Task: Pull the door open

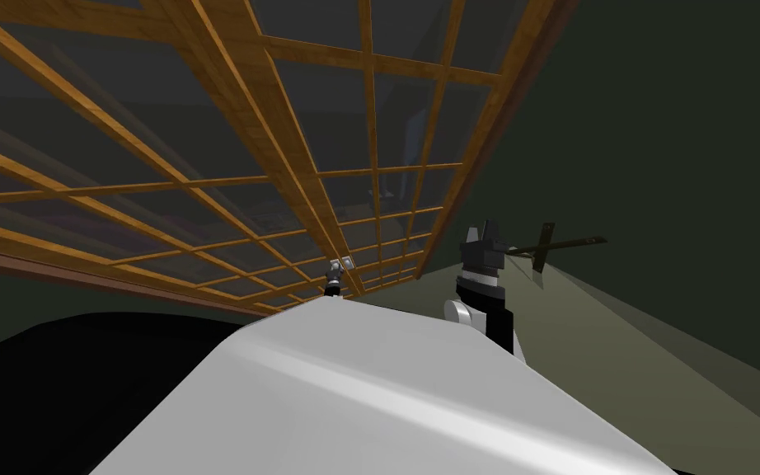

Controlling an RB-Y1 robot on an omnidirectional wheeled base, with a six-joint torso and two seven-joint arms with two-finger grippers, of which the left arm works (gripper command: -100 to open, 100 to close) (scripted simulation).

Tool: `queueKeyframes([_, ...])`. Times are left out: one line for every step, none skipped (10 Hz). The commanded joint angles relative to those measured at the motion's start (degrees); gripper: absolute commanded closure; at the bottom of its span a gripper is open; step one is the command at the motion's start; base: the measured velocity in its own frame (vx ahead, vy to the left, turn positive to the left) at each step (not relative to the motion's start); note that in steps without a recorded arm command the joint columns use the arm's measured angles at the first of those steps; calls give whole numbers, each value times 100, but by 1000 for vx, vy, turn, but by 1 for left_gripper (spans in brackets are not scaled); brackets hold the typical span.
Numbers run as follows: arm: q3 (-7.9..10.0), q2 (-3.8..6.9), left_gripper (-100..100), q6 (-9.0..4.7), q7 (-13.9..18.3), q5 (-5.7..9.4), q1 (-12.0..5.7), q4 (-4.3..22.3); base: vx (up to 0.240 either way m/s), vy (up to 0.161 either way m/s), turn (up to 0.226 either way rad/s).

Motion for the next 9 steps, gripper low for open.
queueKeyframes([21,17,100,3,-1,9,18,-4,-8,-4,1])
queueKeyframes([21,17,100,3,-1,9,18,-4,0,0,0])
queueKeyframes([21,17,100,3,-1,9,18,-4,0,0,0])
queueKeyframes([33,47,100,18,94,54,143,43,-80,-38,25])
queueKeyframes([43,62,100,22,123,71,183,53,-166,-71,49])
queueKeyframes([63,93,100,29,181,104,262,74,-183,-79,38])
queueKeyframes([63,93,100,29,181,104,262,74,-140,-40,18])
queueKeyframes([84,123,100,36,238,138,342,95,-129,-41,66])
queueKeyframes([94,139,100,39,267,154,381,105,-123,-53,43])
